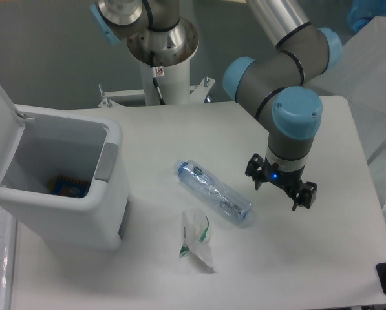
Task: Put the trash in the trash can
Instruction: 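Move the open gripper toward the clear plastic bottle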
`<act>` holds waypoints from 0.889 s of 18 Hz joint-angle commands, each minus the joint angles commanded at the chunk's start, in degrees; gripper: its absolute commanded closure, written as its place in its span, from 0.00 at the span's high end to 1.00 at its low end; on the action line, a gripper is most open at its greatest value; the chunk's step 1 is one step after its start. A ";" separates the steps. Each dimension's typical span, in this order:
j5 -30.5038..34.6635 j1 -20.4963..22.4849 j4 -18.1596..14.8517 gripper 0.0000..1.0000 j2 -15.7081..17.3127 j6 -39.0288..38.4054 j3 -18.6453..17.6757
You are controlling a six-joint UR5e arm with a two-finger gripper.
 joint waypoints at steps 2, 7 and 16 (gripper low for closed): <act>0.00 0.00 0.09 1.00 0.00 0.00 0.00; -0.09 0.00 0.09 1.00 0.09 0.00 -0.44; -0.53 -0.35 7.37 1.00 0.44 -0.70 -5.44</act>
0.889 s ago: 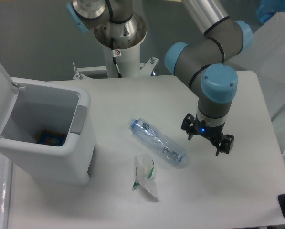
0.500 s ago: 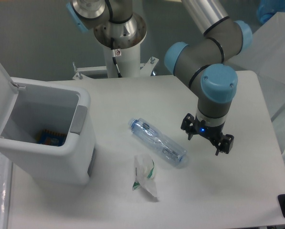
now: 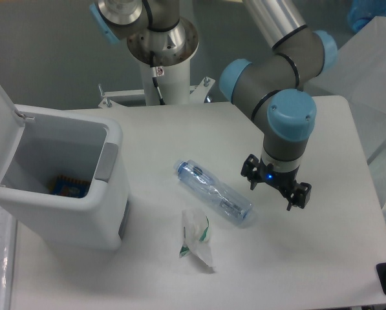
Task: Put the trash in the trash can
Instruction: 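Move the open gripper toward the clear plastic bottle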
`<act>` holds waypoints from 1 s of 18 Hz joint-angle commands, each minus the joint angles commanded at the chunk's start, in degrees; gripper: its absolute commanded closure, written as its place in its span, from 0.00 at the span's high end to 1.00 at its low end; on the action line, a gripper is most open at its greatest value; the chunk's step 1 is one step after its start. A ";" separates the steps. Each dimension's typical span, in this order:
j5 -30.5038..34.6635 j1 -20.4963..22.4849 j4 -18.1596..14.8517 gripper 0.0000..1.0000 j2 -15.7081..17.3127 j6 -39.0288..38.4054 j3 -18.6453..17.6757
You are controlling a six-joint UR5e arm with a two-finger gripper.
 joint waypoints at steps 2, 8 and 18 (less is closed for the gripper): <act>-0.09 0.00 0.54 1.00 -0.09 -0.17 -0.27; -0.09 0.00 0.63 1.00 -0.09 -2.28 -1.85; -0.26 -0.97 0.63 1.00 0.18 -9.92 -2.29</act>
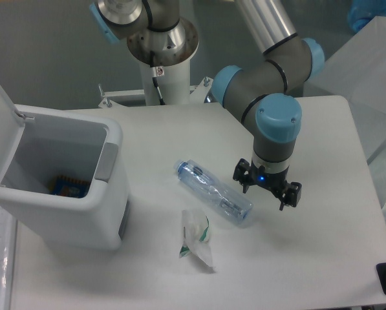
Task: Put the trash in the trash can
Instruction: 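Move the open gripper toward the clear plastic bottle, then lower the gripper onto the clear plastic bottle and close on it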
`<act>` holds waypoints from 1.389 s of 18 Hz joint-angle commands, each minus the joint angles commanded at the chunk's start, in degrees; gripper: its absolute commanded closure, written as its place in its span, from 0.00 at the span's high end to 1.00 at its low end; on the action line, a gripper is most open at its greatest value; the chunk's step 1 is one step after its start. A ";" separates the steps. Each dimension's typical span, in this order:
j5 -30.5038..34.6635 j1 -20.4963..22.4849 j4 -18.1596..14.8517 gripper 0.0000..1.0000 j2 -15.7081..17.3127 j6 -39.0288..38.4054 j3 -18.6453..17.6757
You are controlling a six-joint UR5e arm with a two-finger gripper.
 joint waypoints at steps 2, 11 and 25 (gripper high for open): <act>0.09 -0.09 0.00 1.00 -0.09 -0.71 0.00; 0.35 -3.43 0.00 1.00 -0.61 -17.73 -1.58; 3.69 -4.92 -0.09 1.00 -2.11 -47.55 -4.75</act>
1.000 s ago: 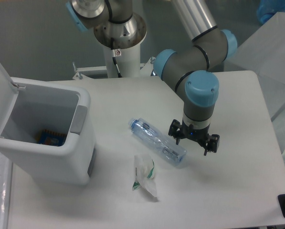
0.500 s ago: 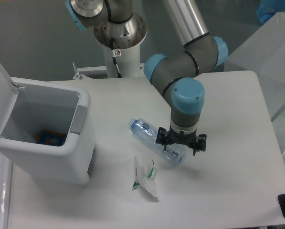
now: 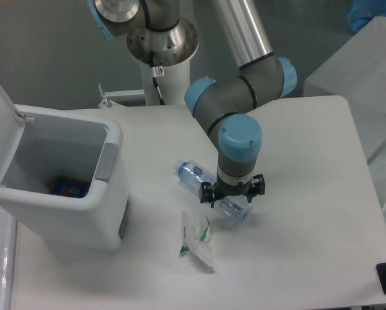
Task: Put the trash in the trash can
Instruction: 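Lower the gripper onto the clear plastic bottle and close on it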
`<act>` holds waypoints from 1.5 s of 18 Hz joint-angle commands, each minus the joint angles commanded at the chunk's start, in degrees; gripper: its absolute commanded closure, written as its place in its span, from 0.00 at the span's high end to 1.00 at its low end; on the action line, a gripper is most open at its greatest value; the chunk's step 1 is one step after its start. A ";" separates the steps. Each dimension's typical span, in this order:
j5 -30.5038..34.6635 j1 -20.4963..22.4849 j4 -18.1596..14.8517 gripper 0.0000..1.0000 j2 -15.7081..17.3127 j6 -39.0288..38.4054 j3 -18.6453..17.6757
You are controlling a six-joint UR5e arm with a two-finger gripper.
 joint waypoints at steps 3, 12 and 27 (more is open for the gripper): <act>0.26 0.00 -0.35 1.00 0.00 -0.18 -0.35; 0.09 0.00 1.14 0.90 -2.55 -3.26 -0.97; 0.17 -0.35 1.84 0.53 0.43 -3.08 0.35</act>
